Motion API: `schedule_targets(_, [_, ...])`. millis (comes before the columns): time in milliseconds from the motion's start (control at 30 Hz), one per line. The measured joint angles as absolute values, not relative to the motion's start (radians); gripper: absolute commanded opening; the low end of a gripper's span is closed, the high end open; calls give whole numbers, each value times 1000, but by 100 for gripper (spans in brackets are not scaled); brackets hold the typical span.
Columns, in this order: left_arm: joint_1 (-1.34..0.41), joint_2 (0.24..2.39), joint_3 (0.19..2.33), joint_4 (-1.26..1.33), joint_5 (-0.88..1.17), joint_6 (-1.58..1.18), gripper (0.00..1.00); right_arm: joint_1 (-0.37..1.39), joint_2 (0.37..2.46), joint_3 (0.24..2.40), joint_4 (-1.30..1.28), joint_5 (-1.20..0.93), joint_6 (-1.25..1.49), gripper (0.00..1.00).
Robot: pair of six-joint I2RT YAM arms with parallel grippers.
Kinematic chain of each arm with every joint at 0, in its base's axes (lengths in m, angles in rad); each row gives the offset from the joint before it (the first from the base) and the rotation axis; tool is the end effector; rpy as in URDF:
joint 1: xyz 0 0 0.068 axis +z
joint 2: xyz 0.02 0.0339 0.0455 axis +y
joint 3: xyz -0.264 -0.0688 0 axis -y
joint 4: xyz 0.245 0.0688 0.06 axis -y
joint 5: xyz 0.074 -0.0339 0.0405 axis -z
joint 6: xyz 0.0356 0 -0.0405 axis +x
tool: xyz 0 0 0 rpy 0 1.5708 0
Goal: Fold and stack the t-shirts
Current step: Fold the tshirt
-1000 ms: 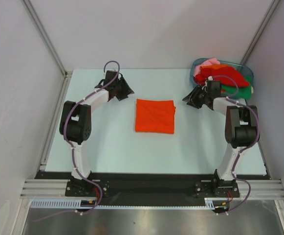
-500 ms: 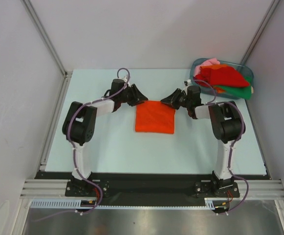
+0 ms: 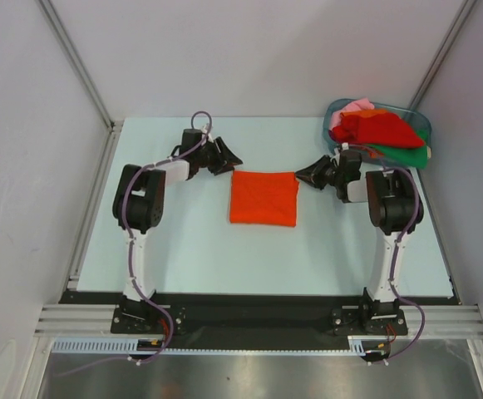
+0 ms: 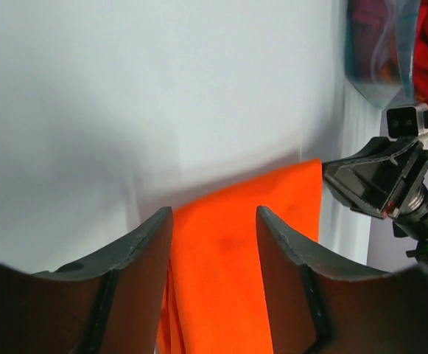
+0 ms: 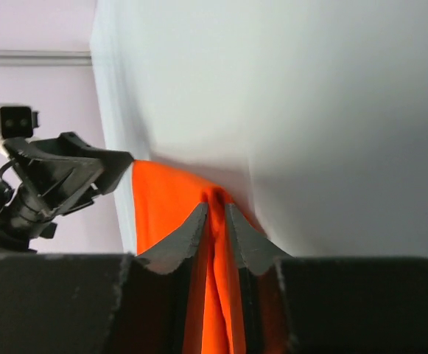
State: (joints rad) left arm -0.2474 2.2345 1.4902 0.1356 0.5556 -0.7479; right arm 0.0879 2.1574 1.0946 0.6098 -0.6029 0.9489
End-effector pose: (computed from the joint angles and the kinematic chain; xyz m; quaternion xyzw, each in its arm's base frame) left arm 0.4695 -0.1380 0.1400 -0.0882 0.8574 -0.4260 0.2749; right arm 0.4272 0.0579 0.1033 0.1948 0.8014 0.4695 0.3151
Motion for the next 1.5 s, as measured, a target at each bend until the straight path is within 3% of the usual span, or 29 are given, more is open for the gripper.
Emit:
schedule_targets(233, [-267, 1963, 1263, 144, 556, -743, 55, 105, 1851, 1001, 406, -584, 825, 25])
schedule_targets(400, [-395, 1845, 1105, 304, 565, -796, 52, 224, 1696, 953, 464, -606, 826, 25])
schedule_targets(567, [-443, 1920, 982, 416, 588, -841, 51, 299, 1802, 834, 611, -655, 902, 23])
schedule_targets(733, [-404, 1951, 929, 394, 594, -811, 51, 229, 1975, 687, 729, -737, 980, 21])
schedule_targets(933, [-354, 1798, 859, 263, 554, -741, 55, 148, 1843, 627, 639, -741, 913, 22])
schedule_targets(1133, [-371, 1676, 857, 276, 558, -742, 54, 273, 1641, 732, 462, -700, 833, 22])
schedule_targets(1300, [-412, 1796, 839, 403, 582, -797, 52, 366, 1737, 767, 558, -707, 869, 21])
schedule_targets(1500, [-385, 1877, 774, 489, 607, -815, 51, 282, 1900, 623, 654, -752, 918, 20])
